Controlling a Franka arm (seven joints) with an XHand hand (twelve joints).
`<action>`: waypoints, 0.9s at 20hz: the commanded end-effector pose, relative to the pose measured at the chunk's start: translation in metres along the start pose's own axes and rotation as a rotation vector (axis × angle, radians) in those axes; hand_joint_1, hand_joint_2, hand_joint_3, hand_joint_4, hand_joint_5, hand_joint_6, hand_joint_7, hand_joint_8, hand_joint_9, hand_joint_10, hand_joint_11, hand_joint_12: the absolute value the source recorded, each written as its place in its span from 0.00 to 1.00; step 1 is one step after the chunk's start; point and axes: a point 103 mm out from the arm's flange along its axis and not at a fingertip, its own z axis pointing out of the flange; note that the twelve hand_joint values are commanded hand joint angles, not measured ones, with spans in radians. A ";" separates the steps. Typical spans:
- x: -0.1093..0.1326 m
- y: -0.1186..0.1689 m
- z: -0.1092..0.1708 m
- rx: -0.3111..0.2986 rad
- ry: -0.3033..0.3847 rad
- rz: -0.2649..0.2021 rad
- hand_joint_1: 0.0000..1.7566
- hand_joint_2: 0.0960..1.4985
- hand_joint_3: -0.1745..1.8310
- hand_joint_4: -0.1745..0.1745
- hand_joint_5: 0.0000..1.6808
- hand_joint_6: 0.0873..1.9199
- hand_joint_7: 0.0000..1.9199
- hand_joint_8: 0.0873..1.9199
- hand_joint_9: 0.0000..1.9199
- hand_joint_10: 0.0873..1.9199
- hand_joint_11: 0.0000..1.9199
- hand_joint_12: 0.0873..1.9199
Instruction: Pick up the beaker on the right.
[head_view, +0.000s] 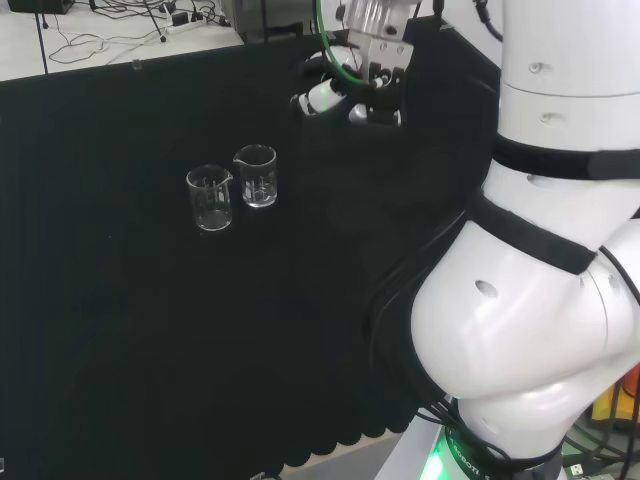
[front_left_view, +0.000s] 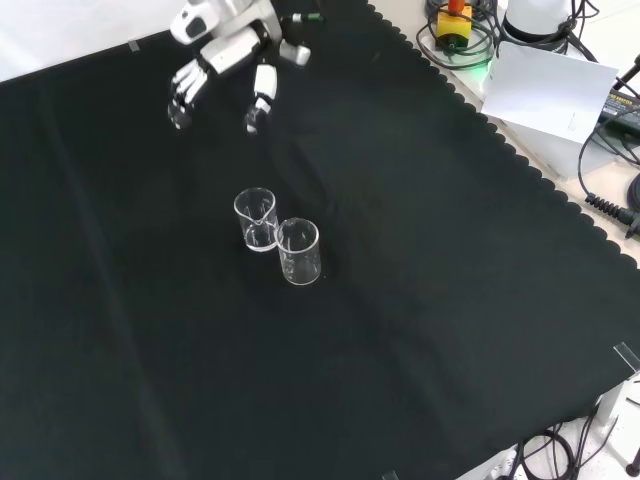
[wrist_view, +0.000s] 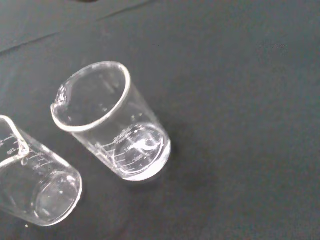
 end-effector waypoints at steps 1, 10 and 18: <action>-0.003 0.019 0.019 -0.019 0.050 -0.064 0.39 0.47 0.32 0.42 0.20 0.00 0.07 0.27 0.18 0.31 0.00 0.71; -0.013 0.015 0.046 0.030 0.118 -0.082 0.44 0.44 0.32 0.39 0.21 0.00 0.08 0.28 0.18 0.31 0.00 0.71; -0.019 0.014 0.063 0.021 0.160 -0.146 0.46 0.40 0.35 0.39 0.23 0.00 0.07 0.27 0.18 0.30 0.00 0.71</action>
